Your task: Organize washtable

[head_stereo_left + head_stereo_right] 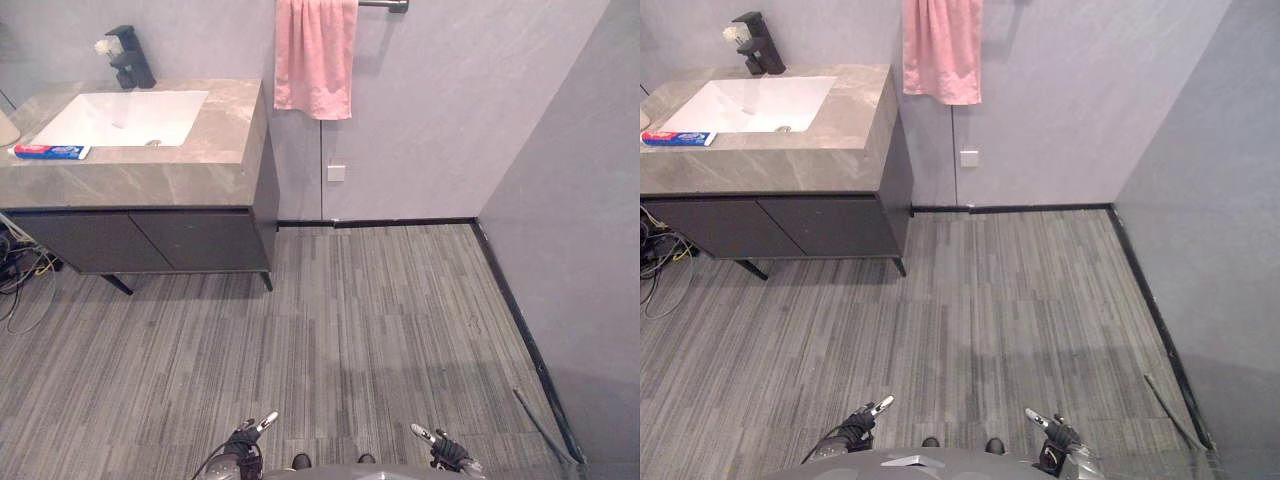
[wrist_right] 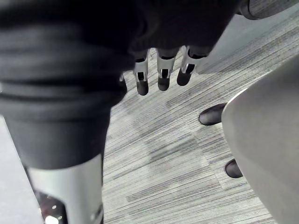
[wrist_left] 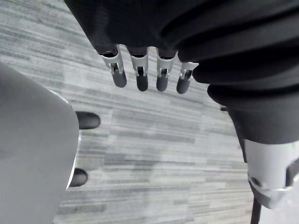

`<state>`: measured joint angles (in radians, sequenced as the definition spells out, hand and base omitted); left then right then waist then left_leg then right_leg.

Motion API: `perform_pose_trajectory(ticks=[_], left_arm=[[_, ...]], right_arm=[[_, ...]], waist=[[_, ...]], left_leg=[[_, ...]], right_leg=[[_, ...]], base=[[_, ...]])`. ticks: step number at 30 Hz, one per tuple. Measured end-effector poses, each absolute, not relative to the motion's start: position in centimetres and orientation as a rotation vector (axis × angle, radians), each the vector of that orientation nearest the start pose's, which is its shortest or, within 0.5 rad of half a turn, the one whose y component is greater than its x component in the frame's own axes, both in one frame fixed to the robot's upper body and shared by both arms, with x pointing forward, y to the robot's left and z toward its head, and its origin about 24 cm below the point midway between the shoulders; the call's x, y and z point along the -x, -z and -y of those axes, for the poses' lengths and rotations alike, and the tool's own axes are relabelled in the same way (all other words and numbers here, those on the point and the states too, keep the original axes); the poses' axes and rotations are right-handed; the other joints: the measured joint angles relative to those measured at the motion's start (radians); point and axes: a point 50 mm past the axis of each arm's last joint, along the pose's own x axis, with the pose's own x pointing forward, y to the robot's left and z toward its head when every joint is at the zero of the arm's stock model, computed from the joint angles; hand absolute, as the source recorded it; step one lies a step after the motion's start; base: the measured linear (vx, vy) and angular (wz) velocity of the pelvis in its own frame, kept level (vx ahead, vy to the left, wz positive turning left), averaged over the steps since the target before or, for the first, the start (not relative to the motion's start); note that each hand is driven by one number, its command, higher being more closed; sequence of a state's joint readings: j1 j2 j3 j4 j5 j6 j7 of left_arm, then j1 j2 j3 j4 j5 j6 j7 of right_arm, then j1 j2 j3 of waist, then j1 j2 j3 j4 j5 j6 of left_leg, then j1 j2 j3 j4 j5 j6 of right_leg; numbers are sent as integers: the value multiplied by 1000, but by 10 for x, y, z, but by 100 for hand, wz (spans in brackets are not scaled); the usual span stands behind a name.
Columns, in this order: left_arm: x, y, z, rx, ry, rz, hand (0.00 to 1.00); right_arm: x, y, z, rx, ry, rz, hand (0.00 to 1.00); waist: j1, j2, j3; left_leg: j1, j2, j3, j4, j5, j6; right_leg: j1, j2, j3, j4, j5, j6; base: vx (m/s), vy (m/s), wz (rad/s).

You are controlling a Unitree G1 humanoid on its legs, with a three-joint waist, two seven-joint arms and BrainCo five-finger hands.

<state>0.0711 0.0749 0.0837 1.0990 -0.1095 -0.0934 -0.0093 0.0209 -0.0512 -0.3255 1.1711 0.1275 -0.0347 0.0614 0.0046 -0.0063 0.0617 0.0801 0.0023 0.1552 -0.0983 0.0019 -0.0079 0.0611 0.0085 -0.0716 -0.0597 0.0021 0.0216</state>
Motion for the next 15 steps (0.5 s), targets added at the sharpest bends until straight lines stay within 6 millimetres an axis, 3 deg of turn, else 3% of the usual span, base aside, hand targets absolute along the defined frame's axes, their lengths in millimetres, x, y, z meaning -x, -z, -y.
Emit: perform_pose_trajectory(ticks=[15], left_arm=[[-96, 161, -193, 68, -190, -1057, 0]], right_arm=[[-93, 166, 198, -280, 339, -1106, 0]], waist=[[0, -11, 8]], left_leg=[[-7, -1, 9, -5, -4, 2]], right_leg=[[-15, -1, 9, 0, -4, 5]], base=[[-8, 5, -2]])
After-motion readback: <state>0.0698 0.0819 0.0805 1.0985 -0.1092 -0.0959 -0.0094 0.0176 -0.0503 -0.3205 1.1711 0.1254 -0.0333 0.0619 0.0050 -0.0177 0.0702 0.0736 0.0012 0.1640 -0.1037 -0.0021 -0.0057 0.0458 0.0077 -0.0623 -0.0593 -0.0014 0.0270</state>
